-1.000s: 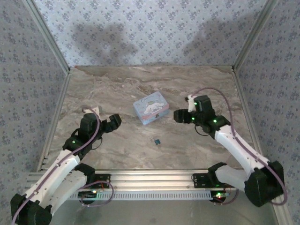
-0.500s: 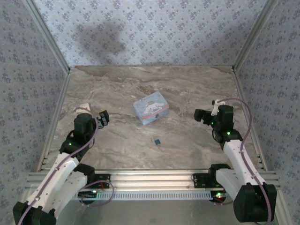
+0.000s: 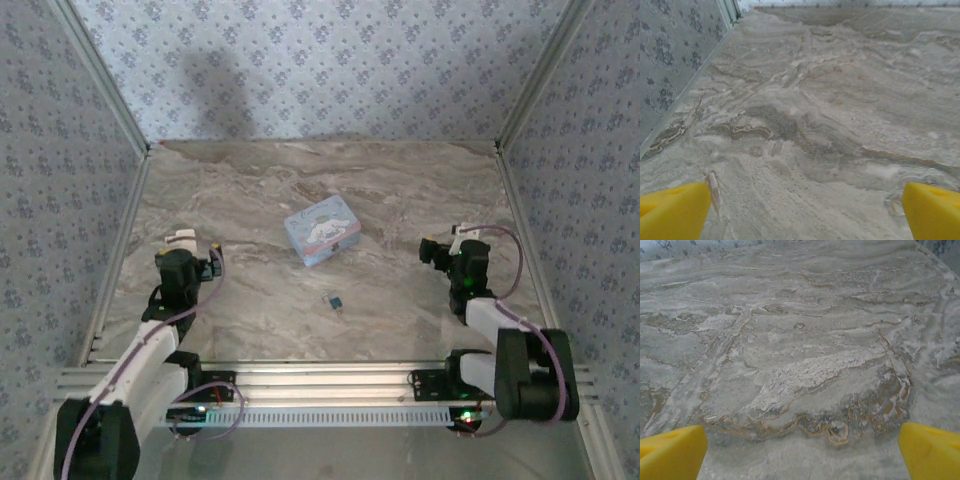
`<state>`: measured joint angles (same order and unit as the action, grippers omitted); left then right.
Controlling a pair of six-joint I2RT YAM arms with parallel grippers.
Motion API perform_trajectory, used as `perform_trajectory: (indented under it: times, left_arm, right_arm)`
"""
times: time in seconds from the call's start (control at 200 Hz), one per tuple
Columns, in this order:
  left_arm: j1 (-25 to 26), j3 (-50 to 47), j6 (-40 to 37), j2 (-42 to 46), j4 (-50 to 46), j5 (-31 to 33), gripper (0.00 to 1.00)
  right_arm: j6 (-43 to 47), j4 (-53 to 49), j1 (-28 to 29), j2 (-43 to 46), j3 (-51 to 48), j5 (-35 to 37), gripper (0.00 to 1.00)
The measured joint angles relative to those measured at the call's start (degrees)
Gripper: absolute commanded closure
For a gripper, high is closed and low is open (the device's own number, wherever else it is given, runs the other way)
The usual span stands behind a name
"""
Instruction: Unlock the padlock with the key
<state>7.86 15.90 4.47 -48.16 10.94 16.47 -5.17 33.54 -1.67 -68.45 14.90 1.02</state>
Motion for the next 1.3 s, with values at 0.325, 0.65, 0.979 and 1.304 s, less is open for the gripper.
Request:
perform_trajectory:
  times: [0.325,0.65,0.979,1.304]
  left_arm:
    - [-1.7,0.2,-5.9,-21.1,17.0,-8.3,0.02]
    - [-7.8,2.5,-6.8,-36.9,36.1,-16.5,0.02]
    - [-10.3,7.5,-4.1,-39.9,35.4,-18.4,0.02]
    - [-10.4,7.5,-3.8,-39.9,35.1,-18.4,0.02]
  right_arm:
    - [4.9,18.2,-0.8,-11.4,-0.9,-2.3,0.0]
    - [5.7,16.6,-1.2,-19.1,5.5,-3.5,0.0]
    - [5.7,14.6,-1.0,-19.1,6.8,-2.7,0.0]
    - [5.7,14.6,-0.8,-19.1,6.8,-2.2,0.0]
